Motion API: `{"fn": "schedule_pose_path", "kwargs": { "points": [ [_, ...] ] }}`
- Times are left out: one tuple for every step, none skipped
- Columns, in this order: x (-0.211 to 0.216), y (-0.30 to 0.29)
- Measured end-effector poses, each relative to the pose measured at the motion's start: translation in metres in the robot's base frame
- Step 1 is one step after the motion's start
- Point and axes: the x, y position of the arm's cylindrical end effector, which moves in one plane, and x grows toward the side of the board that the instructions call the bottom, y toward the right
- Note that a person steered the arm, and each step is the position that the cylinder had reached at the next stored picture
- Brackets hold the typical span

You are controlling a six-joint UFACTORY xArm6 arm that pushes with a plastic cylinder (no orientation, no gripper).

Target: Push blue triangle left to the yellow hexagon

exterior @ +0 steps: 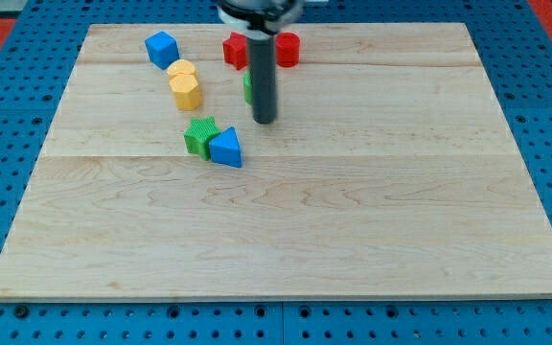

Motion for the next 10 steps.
{"fn": "schedule_pose_path", "kwargs": {
  "points": [
    [0.046, -0.018],
    [0.055, -0.114],
    [0.060, -0.176],
    [0.100, -0.165],
    [0.103, -0.200],
    [0.070, -0.215],
    [0.024, -0.212],
    [-0.012, -0.212],
    [-0.004, -0.166],
    [-0.016, -0.144]
  ]
}}
